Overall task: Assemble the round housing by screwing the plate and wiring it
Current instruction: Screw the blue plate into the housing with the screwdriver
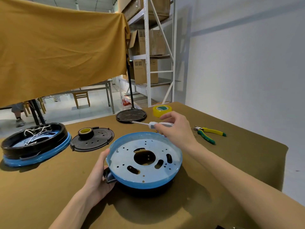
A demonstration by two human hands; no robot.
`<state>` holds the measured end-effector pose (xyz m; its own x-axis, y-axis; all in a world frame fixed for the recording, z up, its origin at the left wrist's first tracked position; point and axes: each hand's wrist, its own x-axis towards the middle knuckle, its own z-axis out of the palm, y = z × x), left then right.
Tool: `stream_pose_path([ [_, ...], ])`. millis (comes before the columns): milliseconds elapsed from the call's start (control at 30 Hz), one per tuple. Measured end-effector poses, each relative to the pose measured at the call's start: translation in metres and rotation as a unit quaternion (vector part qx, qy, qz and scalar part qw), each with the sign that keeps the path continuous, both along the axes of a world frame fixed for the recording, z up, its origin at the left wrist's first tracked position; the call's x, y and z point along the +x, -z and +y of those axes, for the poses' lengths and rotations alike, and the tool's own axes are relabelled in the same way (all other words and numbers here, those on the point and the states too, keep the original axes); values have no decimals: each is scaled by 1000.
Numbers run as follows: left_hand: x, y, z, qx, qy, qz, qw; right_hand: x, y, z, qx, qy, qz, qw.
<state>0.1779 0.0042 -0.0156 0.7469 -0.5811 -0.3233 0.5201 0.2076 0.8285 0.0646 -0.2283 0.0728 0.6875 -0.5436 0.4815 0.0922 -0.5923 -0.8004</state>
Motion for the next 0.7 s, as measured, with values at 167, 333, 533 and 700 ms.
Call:
stream_pose_path([
  [167,5,3,2,17,25,9,1000,23,-13,23,150,-68,-116,979],
  [333,9,4,2,50,43,10,998,60,-21,42,70,-81,-124,986],
  [533,14,6,2,52,81,0,995,85,-32,52,59,-114,-130,983],
  [700,18,10,2,47,89,-5,995,98,-30,52,14,-96,-118,988],
])
